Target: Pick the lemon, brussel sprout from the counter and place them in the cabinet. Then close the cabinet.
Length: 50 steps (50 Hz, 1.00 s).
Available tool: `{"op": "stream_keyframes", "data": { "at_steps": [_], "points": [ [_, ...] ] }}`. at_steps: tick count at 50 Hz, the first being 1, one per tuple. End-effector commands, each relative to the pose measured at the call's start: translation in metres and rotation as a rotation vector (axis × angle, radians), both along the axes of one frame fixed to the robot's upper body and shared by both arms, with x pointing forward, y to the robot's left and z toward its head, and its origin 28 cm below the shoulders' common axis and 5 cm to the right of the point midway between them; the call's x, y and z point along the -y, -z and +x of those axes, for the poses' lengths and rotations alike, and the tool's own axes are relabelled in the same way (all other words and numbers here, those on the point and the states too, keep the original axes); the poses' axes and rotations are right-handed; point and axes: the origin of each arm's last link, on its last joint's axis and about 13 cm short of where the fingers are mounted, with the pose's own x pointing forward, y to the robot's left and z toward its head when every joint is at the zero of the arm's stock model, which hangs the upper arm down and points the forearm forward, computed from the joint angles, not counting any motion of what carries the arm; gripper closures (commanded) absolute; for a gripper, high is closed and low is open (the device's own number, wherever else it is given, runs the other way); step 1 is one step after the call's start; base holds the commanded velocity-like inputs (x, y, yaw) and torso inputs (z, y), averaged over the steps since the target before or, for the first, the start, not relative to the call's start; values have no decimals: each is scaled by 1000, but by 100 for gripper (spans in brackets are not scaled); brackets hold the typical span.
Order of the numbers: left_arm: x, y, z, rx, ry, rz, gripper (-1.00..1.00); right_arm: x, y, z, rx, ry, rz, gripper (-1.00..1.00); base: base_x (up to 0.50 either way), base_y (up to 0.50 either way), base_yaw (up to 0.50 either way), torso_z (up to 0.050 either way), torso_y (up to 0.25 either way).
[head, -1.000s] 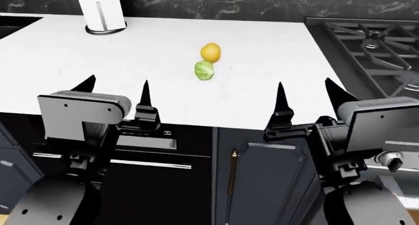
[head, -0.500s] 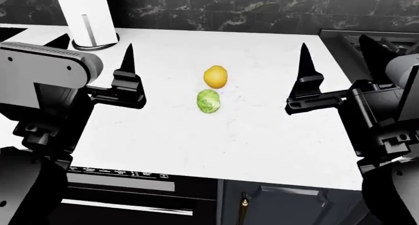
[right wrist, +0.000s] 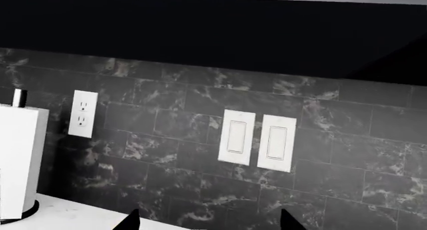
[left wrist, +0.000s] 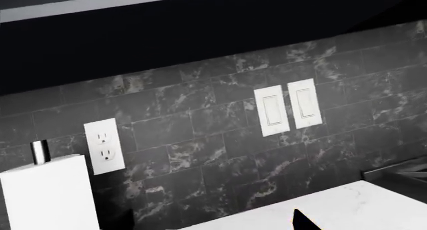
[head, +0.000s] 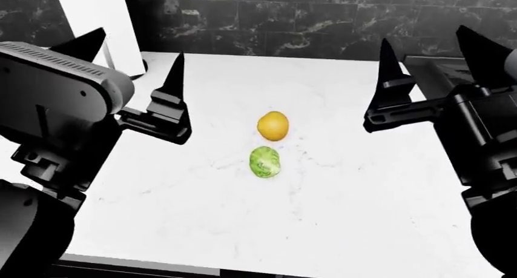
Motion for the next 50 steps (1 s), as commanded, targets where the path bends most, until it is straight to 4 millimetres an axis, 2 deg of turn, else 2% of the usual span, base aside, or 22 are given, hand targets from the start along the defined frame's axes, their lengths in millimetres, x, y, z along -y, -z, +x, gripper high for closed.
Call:
{"op": "stream_keyframes", "data": {
  "at_steps": [1, 9, 16, 21, 33, 44, 50],
  "points": [
    [0, -2, -1, -3, 30, 31, -100, 1, -4, -1, -4, -11, 4, -100, 460, 154, 0, 50, 0],
    [1, -7, -4, 8, 30, 44, -100, 6, -4, 0, -40, -21, 46, -100, 182, -29, -188, 50, 0],
    [3, -10, -6, 13, 37, 58, -100, 5, -4, -2, -71, -41, 4, -100, 3, 0, -492, 50, 0],
    [2, -12, -7, 17, 35, 63, -100, 3, -7, -4, -82, -77, -38, -100, 4, -79, 0, 50, 0],
    [-1, -14, -9, 11, 26, 68, -100, 1, -12, -3, -97, -117, -82, -100, 238, -423, 0, 50, 0],
    [-7, -14, -8, -14, -13, 71, -100, -2, -18, -3, -94, -129, -100, -100, 343, 6, 0, 7, 0],
    [-8, -16, -10, -20, -19, 65, -100, -2, -24, -2, -100, -129, -97, -100, 52, -30, 0, 0, 0]
  ]
}}
